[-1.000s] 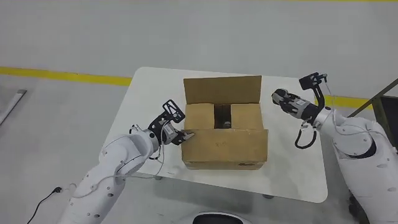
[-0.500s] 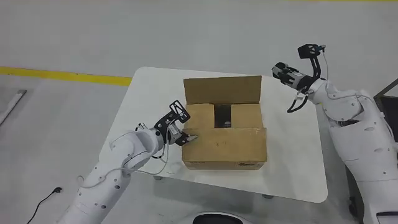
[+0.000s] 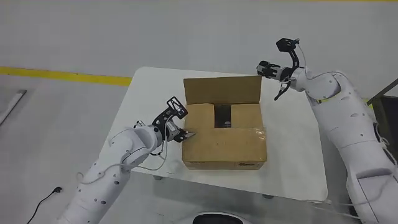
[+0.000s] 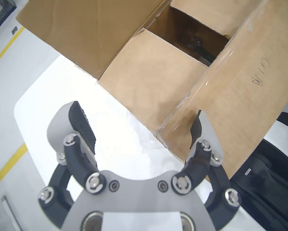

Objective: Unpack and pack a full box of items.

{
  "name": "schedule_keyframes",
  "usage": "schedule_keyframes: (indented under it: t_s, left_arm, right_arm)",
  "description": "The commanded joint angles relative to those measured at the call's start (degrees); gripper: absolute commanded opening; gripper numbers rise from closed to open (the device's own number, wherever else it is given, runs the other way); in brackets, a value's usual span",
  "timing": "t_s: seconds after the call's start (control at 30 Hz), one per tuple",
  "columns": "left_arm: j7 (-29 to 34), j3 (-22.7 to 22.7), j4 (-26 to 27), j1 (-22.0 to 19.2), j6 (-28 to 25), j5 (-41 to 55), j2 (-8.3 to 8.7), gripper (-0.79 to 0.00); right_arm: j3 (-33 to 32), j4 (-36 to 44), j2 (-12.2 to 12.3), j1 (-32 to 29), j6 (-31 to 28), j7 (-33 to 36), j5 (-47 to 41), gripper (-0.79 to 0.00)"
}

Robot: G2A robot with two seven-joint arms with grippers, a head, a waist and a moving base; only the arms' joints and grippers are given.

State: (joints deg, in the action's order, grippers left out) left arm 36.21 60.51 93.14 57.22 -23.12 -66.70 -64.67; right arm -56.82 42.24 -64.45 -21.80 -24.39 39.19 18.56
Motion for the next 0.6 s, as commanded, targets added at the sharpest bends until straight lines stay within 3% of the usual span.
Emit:
schedule_keyframes:
  t_s: [0.0, 0.23, 0.57]
  left_arm:
    - [0.06, 0.11, -0.23, -0.09, 0.08, 0.23, -0.04, 0.0]
    - [0.56, 0.48, -0.36, -0.52, 0.83, 0.81, -0.19, 0.0]
    - [0.83, 0.04, -1.75, -1.32, 0.83, 1.25, -0.51, 0.0]
  right_arm:
    - [0.6, -2.39, -0.65, 1.0, -2.41, 0.5, -1.89, -0.785]
    - [1.64, -7.34, -1.52, 2.78, -8.01, 5.82, -4.78, -0.785]
    - [-0.73, -4.26, -0.24, -1.6, -13.83, 5.92, -7.37, -0.785]
